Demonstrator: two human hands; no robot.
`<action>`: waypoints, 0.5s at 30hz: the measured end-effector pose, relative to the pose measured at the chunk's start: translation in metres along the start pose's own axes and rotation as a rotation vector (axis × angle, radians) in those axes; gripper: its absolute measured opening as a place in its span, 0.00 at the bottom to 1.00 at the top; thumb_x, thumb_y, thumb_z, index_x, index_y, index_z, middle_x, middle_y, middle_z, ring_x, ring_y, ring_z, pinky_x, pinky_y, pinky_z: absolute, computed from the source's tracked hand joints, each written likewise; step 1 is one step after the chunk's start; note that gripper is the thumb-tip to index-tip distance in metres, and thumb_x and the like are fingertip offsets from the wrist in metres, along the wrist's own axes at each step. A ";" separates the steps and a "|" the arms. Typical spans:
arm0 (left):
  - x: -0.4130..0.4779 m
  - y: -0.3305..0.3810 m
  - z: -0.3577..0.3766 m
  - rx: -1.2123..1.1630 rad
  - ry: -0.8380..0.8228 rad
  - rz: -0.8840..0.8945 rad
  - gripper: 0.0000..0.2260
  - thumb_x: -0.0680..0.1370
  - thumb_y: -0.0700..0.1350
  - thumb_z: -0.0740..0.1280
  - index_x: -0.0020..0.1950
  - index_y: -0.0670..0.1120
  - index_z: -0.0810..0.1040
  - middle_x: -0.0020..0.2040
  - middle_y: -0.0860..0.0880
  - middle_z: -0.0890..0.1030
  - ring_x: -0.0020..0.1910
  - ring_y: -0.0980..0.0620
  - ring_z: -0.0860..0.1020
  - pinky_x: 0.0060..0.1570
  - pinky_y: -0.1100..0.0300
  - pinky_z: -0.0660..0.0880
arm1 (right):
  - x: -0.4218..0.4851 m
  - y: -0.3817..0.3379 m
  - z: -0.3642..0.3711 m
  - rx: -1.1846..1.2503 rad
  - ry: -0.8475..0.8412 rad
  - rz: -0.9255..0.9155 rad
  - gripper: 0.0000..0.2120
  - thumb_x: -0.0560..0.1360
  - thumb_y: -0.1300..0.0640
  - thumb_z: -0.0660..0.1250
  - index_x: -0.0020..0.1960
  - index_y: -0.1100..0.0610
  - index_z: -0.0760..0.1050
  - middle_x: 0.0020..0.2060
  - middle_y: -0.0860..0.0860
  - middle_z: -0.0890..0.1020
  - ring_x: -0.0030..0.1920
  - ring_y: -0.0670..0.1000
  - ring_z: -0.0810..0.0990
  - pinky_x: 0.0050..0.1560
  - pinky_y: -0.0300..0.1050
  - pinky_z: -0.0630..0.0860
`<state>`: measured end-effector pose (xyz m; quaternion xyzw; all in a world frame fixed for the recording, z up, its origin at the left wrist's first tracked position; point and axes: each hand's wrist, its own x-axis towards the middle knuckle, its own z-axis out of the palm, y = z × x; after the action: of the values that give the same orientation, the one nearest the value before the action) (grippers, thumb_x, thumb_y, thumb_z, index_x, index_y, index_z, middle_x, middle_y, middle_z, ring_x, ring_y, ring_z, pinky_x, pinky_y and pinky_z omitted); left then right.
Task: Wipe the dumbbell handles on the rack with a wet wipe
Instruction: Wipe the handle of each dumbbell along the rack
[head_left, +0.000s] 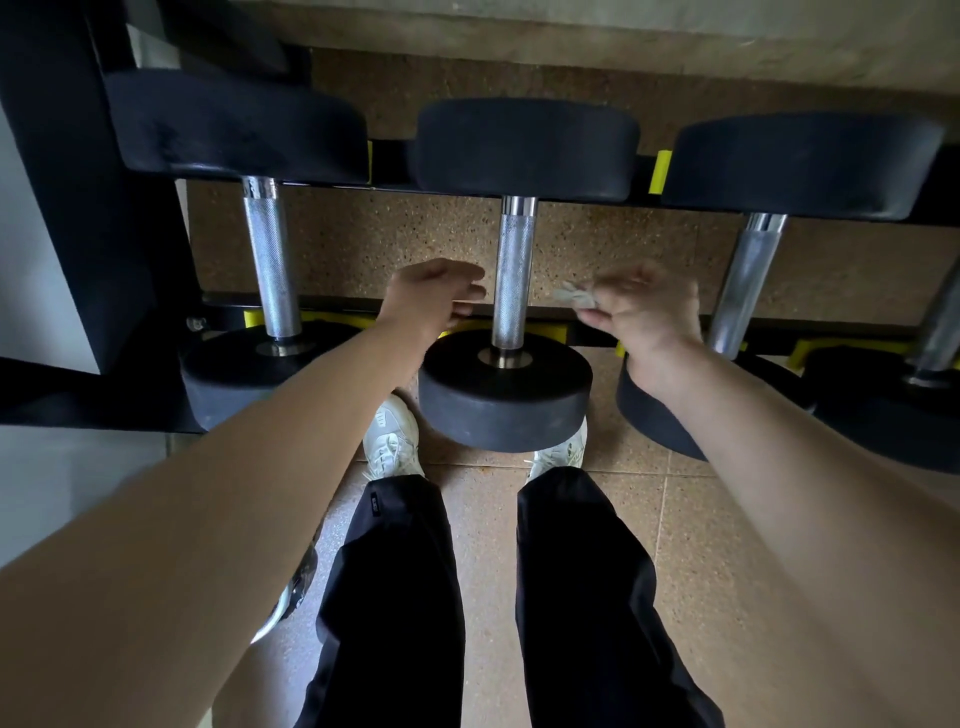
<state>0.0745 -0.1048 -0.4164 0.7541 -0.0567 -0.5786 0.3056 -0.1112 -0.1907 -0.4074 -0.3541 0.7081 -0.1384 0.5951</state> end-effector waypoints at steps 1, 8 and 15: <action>0.005 0.004 0.003 -0.051 -0.017 -0.030 0.10 0.83 0.42 0.63 0.56 0.46 0.84 0.49 0.47 0.86 0.46 0.50 0.82 0.48 0.60 0.78 | 0.000 -0.003 0.008 0.035 -0.059 0.003 0.09 0.76 0.70 0.71 0.44 0.56 0.80 0.49 0.57 0.84 0.45 0.52 0.87 0.41 0.38 0.83; 0.025 0.025 0.019 -0.319 -0.151 -0.140 0.08 0.83 0.39 0.63 0.51 0.45 0.82 0.43 0.46 0.84 0.40 0.50 0.81 0.38 0.60 0.78 | 0.012 -0.027 0.048 0.255 -0.250 0.086 0.09 0.80 0.68 0.67 0.51 0.55 0.81 0.51 0.54 0.86 0.51 0.50 0.86 0.47 0.40 0.83; 0.019 0.035 -0.003 -0.393 0.018 0.004 0.09 0.73 0.40 0.76 0.53 0.42 0.85 0.45 0.46 0.88 0.39 0.55 0.85 0.36 0.66 0.78 | 0.021 -0.037 0.054 0.206 -0.117 0.121 0.08 0.75 0.67 0.73 0.44 0.54 0.83 0.44 0.51 0.86 0.44 0.48 0.85 0.41 0.38 0.80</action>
<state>0.0930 -0.1396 -0.4132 0.6848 0.0584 -0.5712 0.4487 -0.0489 -0.2188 -0.4139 -0.2550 0.6743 -0.1533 0.6759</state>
